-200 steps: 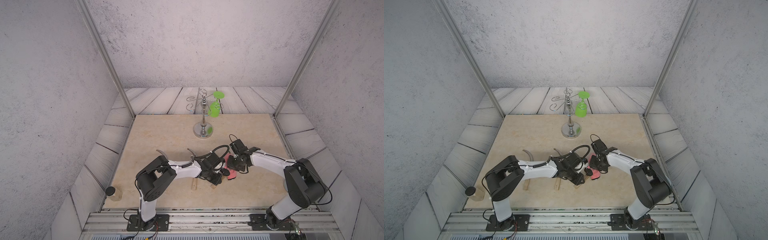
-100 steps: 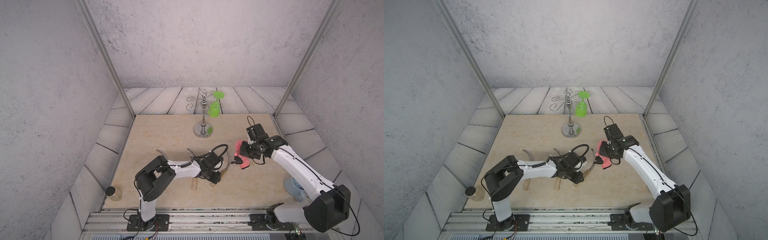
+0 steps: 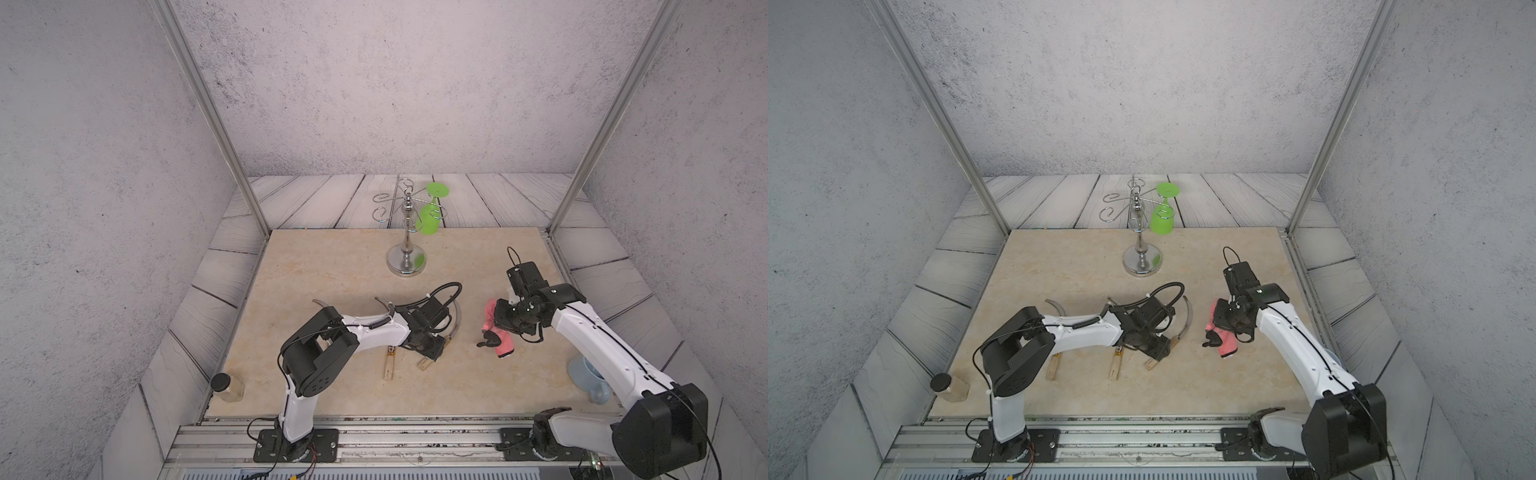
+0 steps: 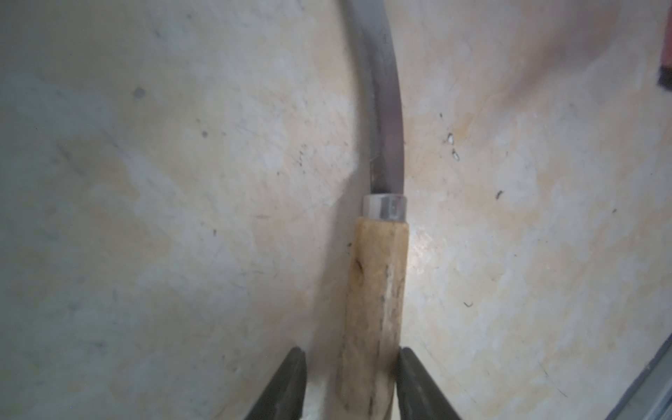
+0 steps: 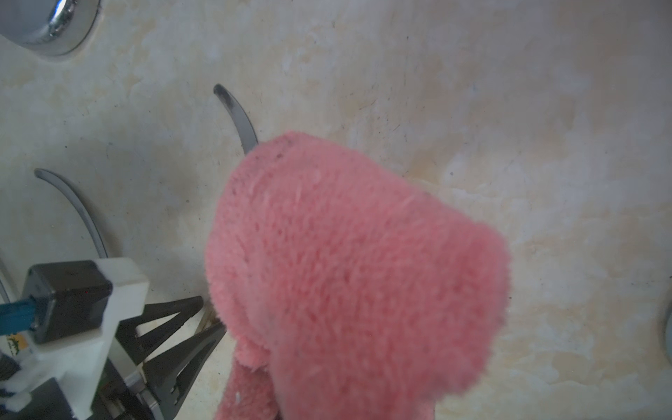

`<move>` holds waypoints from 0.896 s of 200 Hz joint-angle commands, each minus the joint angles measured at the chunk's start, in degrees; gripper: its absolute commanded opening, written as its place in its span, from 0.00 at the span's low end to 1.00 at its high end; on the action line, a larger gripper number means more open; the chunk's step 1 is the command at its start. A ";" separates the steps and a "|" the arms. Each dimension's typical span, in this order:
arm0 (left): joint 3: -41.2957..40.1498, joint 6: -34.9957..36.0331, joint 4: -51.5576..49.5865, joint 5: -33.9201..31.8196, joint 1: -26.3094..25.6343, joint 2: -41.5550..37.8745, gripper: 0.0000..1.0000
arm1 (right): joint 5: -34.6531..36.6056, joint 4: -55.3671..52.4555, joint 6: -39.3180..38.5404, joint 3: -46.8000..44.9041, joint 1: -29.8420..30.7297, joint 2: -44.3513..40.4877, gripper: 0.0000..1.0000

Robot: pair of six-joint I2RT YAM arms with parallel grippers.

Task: Wipe small sickles with rags
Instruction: Pick up the small sickle from the center of the board.

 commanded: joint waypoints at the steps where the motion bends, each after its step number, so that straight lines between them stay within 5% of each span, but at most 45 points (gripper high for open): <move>1: 0.83 0.94 -5.26 -2.56 0.44 3.91 0.40 | -2.28 1.71 -1.86 -0.35 -0.44 -1.38 0.18; 74: 2.52 0.44 -4.96 -1.38 0.40 7.84 0.26 | -4.50 3.34 -3.41 -1.35 -1.80 -1.63 0.19; 108: 1.90 0.00 -3.98 -1.40 0.45 7.61 0.00 | -7.11 6.15 -3.44 -3.09 -2.03 -1.76 0.18; 179: -4.25 -3.68 6.75 7.01 5.36 -4.10 0.00 | -13.57 10.93 -7.30 -4.66 -2.49 -5.60 0.10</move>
